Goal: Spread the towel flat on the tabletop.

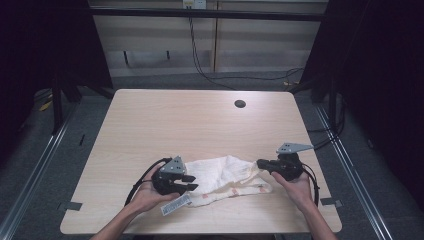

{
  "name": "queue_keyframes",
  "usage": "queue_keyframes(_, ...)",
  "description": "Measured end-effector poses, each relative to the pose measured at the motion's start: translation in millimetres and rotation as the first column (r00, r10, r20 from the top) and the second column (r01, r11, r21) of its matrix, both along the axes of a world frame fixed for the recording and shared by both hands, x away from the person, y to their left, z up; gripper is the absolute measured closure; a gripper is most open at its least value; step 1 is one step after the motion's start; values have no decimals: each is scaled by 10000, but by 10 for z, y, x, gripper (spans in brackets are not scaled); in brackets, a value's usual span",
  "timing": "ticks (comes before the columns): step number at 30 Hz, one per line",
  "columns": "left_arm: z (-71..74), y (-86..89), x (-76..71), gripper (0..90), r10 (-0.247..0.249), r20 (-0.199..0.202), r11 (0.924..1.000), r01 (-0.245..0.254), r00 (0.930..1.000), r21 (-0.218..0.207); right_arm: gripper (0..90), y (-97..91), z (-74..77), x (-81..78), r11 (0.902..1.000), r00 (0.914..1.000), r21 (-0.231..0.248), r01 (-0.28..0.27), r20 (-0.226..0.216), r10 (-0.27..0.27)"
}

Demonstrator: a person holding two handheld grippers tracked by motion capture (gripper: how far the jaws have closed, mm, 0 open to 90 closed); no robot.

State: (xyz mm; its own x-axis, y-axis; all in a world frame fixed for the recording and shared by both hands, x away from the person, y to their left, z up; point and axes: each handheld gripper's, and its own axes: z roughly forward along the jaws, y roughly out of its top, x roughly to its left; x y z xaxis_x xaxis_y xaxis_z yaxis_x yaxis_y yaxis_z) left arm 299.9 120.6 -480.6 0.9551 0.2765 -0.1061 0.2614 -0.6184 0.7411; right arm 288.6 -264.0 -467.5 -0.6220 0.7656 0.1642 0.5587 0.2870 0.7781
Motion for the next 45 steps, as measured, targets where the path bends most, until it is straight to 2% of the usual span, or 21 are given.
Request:
queue_keyframes(2,-24,24,16,664,212,-65,9998,-213,9998,-50,869,-17,7,-16,10000,10000,-28,1,-8,-1)
queue_keyframes(3,-39,38,32,664,188,-330,9997,-192,9993,-118,869,-24,3,-25,10000,10000,11,45,-37,-45)
queue_keyframes(4,-46,53,30,665,315,-253,9994,-318,9992,-121,869,-35,-9,-34,10000,10000,-26,36,-80,-37)
queue_keyframes(7,3,60,-21,680,90,-109,9999,-91,9999,-122,868,-48,-61,-47,9997,9997,-228,-16,-237,11)
queue_keyframes(10,-30,11,-59,672,-203,6,9995,203,9998,254,866,-44,-69,-38,9999,9997,-170,-7,-252,2)
queue_keyframes(14,-106,-6,-24,632,-408,-216,9974,420,9989,580,860,-6,-84,-38,9995,9994,-285,-95,-324,86)
queue_keyframes(17,-123,-20,-31,569,-214,-498,9990,233,9985,378,861,4,-86,-37,9994,9993,-296,-154,-350,144)
queue_keyframes(18,-120,-21,-30,569,-348,-403,9977,370,9986,565,861,4,-90,-33,9994,9993,-312,-166,-336,155)
queue_keyframes(21,-118,-38,-67,561,-482,-238,9966,497,9986,657,861,-1,-98,-25,9993,9992,-321,-199,-348,188)
queue_keyframes(24,-130,-38,-94,561,-472,-4,9954,470,9989,835,861,-1,-92,-32,9994,9993,-314,-168,-341,157)
queue_keyframes(26,-139,-41,-100,554,-398,-17,9961,398,9992,793,861,-4,-93,-34,9994,9993,-309,-145,-353,134)
queue_keyframes(27,-139,-49,-109,563,-410,161,9953,394,9990,888,861,-5,-93,-33,9993,9992,-336,-158,-366,146)
queue_keyframes(28,-139,-49,-109,588,-410,161,9953,394,9990,888,861,-5,-93,-33,9993,9992,-336,-158,-366,146)
queue_keyframes(29,-141,-61,-131,588,-346,447,9945,299,9984,1007,860,-5,-95,-31,9992,9993,-347,-177,-349,165)
queue_keyframes(30,-140,-64,-142,667,-334,544,9944,278,9980,1020,860,-2,-96,-30,9992,9991,-347,-219,-369,206)
queue_keyframes(32,-136,-56,-123,725,-321,549,9944,263,9980,1022,860,0,-95,-32,9992,9989,-349,-204,-425,189)
queue_keyframes(33,-135,-58,-113,771,-263,493,9950,214,9984,976,859,1,-97,-31,9993,9989,-319,-184,-433,170)
queue_keyframes(36,-94,-48,-42,813,-262,33,9969,259,9997,747,860,0,-105,-21,9995,9990,-283,-124,-427,112)
queue_keyframes(39,-19,-13,-11,825,18,-346,10000,-20,9994,-56,861,-1,-97,-21,9997,9990,-188,-137,-424,129)
queue_keyframes(43,54,81,18,832,312,-449,9980,-336,9985,-533,866,-12,-63,-20,9999,9993,10,-129,-360,129)
queue_keyframes(45,113,166,44,834,638,-567,9938,-686,9964,-878,868,-16,-31,-33,9998,9996,120,-174,-228,177)
